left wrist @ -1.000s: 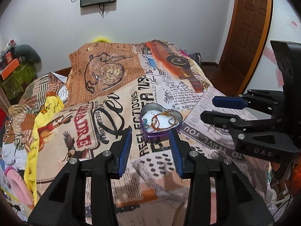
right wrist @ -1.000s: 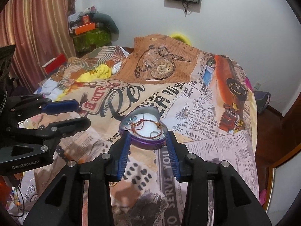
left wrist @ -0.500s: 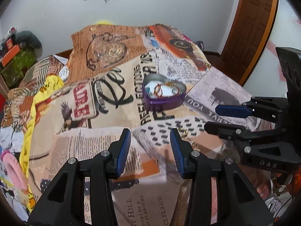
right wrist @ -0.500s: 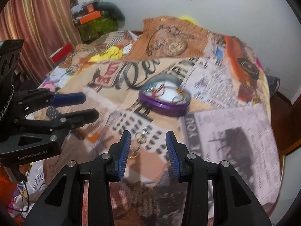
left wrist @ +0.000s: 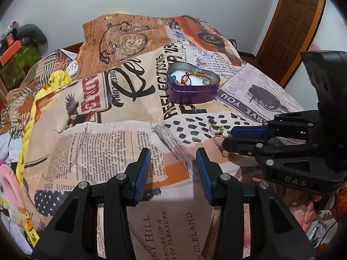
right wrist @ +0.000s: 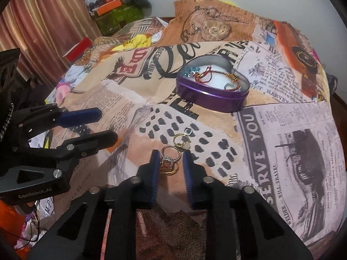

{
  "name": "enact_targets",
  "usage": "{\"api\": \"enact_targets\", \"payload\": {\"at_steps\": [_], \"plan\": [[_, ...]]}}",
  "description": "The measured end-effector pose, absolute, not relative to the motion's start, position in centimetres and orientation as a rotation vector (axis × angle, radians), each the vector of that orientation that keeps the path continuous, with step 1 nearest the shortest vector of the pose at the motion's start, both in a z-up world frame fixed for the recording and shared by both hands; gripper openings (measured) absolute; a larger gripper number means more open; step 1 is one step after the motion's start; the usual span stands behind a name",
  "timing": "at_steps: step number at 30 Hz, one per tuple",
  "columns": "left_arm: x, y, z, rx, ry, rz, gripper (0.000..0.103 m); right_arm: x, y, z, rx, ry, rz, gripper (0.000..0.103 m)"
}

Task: Organize jewelry
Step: 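Move both tools to the rings and grasp the red-stone ring with the right tool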

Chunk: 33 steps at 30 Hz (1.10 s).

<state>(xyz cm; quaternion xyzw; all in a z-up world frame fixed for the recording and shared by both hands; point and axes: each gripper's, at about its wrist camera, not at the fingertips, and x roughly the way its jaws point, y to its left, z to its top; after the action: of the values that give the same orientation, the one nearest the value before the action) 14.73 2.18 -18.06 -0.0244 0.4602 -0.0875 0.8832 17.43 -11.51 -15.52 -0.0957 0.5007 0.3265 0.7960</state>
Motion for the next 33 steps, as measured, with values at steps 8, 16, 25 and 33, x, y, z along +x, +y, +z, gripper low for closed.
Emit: {"api": "enact_targets", "payload": {"at_steps": [8,16,25,33], "plan": [[14.5,0.8,-18.2,-0.044,0.969,-0.224,0.042,17.1,-11.9,-15.2,-0.188,1.055,0.716,0.010],[14.8,-0.9,-18.4,-0.054,0.981,-0.284,0.042,17.2,-13.6,-13.1,-0.149,0.982,0.679,0.010],[16.2,-3.3,-19.2,-0.043,1.005,-0.338,0.042,17.4,-16.3,-12.8,-0.107,0.967,0.623,0.010],[17.9,-4.5,-20.0,-0.045,1.012,-0.342,0.023,17.4,-18.0,-13.0,-0.077,0.974,0.599,0.010]]}}
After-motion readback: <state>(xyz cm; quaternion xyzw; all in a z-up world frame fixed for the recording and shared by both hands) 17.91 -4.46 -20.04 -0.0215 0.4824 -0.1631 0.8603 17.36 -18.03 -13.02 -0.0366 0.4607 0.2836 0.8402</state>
